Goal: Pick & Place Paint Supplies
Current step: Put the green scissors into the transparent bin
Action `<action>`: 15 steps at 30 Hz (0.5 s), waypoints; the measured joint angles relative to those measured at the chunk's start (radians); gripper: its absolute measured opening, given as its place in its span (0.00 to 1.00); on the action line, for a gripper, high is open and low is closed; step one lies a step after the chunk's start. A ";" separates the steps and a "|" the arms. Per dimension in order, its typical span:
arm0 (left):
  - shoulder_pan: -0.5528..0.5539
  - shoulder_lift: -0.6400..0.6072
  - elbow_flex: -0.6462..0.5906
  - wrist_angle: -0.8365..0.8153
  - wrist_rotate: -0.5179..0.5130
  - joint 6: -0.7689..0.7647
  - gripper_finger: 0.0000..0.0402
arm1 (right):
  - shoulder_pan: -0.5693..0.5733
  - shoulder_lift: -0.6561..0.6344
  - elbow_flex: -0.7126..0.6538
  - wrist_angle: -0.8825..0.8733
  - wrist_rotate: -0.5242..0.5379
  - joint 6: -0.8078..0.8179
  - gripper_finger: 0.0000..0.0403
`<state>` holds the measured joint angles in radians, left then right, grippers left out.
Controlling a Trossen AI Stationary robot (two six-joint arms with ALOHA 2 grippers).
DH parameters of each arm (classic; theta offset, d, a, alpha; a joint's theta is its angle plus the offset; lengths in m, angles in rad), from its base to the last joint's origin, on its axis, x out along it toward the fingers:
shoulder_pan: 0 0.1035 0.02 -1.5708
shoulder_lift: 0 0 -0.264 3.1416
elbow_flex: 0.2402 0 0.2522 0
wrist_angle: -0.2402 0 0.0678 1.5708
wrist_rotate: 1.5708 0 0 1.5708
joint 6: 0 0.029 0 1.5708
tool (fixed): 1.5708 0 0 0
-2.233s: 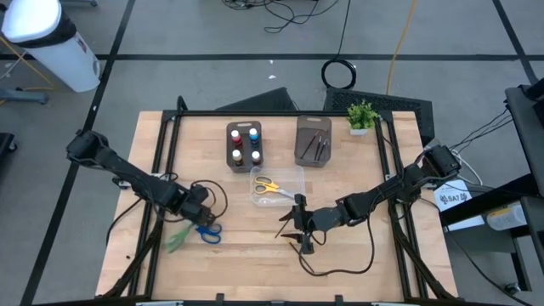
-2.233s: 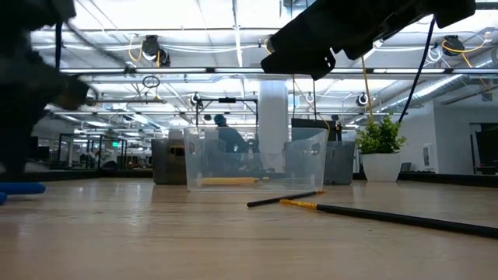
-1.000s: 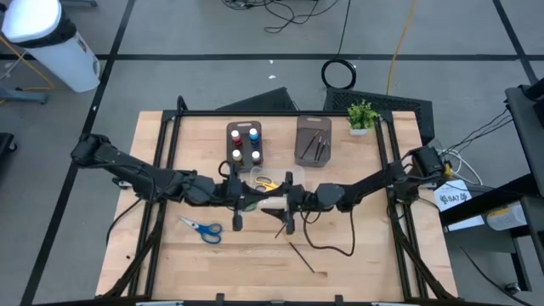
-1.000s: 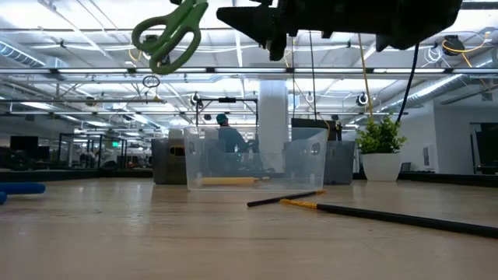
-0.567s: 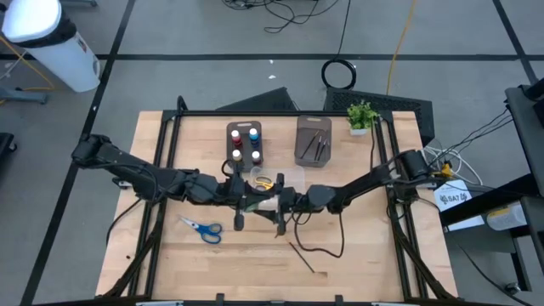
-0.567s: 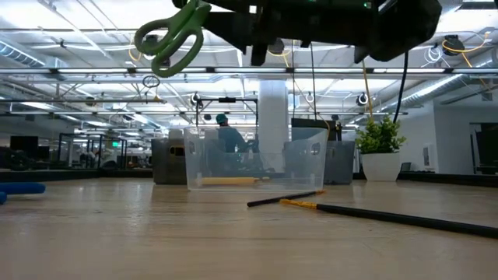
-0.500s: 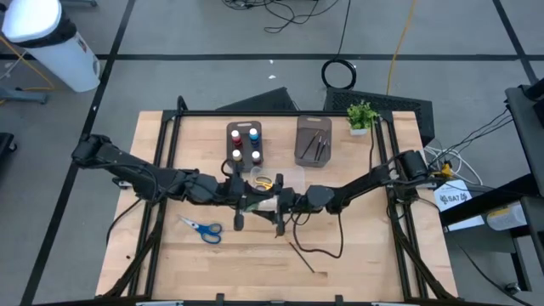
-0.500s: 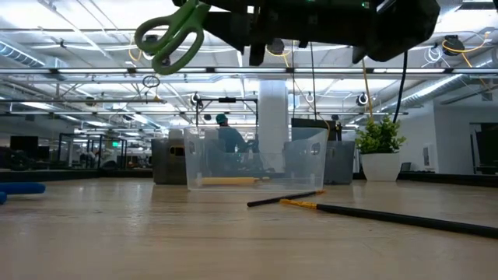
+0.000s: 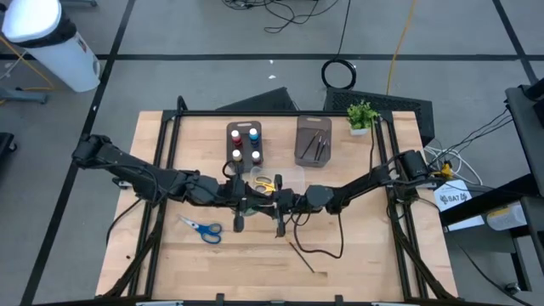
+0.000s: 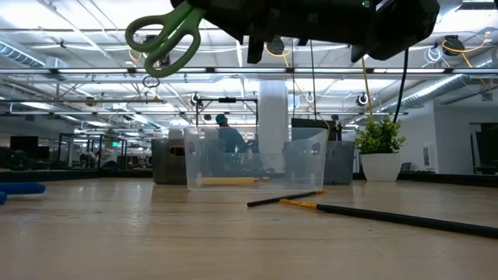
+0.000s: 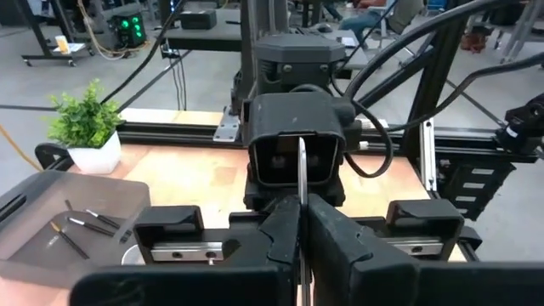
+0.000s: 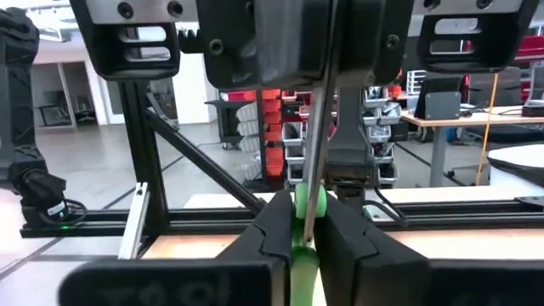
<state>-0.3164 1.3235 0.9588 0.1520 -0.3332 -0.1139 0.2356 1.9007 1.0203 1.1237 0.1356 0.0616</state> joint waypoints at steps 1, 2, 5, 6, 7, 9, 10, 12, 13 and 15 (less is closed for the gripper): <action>0.000 0.000 0.000 0.000 0.000 0.000 0.05 | 0.000 0.000 0.000 -0.006 0.000 -0.001 0.06; 0.000 0.000 0.000 -0.002 0.000 0.000 0.05 | 0.000 -0.002 0.000 -0.017 0.000 -0.002 0.06; 0.000 -0.004 -0.002 -0.010 0.000 0.000 0.04 | 0.000 -0.056 0.000 -0.155 0.002 -0.015 0.05; -0.003 -0.011 -0.002 -0.012 -0.001 0.002 0.05 | 0.000 -0.083 0.000 -0.218 0.012 -0.025 0.04; -0.008 -0.022 -0.002 -0.019 -0.005 0.004 0.06 | 0.000 -0.112 0.002 -0.287 0.033 -0.035 0.04; -0.017 -0.047 -0.002 -0.031 -0.015 0.011 0.08 | 0.001 -0.176 0.003 -0.461 0.114 -0.054 0.04; -0.021 -0.058 -0.001 -0.031 -0.018 0.015 0.09 | 0.003 -0.207 -0.001 -0.553 0.149 -0.057 0.04; -0.027 -0.073 0.001 -0.043 -0.015 0.015 0.11 | 0.003 -0.252 -0.003 -0.718 0.210 -0.041 0.04; -0.027 -0.073 0.001 -0.051 -0.014 0.015 0.12 | 0.003 -0.277 -0.002 -0.802 0.243 -0.027 0.04; -0.026 -0.068 0.000 -0.069 -0.012 0.015 0.13 | -0.003 -0.318 -0.002 -0.916 0.309 -0.006 0.04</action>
<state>-0.3428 1.2555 0.9593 0.0834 -0.3451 -0.0990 0.2321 1.5825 1.0183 0.2082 0.4448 0.0558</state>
